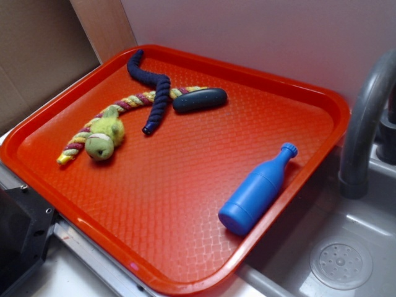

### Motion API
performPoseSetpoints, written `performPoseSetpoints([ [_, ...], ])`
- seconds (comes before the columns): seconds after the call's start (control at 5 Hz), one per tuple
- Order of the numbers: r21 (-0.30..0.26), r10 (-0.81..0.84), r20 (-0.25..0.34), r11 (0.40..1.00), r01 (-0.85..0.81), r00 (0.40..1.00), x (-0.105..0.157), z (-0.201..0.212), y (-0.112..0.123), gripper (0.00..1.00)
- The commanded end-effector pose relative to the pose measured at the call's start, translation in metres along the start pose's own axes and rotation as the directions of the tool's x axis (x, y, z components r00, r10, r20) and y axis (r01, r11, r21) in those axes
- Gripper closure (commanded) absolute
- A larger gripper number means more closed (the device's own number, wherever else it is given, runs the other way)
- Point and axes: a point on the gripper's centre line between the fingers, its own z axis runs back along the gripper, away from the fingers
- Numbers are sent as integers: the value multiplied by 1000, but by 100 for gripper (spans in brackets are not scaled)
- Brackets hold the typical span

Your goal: Grab the plastic pickle.

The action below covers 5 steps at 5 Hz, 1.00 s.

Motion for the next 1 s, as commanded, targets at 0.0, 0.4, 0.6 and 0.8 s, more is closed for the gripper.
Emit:
performPoseSetpoints([
  [0.0,0,0,0,1000,0,1000,0,0,0,0],
  [0.4,-36,-367,106,927,373,924,63,-103,6,0],
  [0.6,-29,-365,204,925,378,908,91,-122,14,0],
  [0.8,-29,-365,204,925,378,908,91,-122,14,0],
])
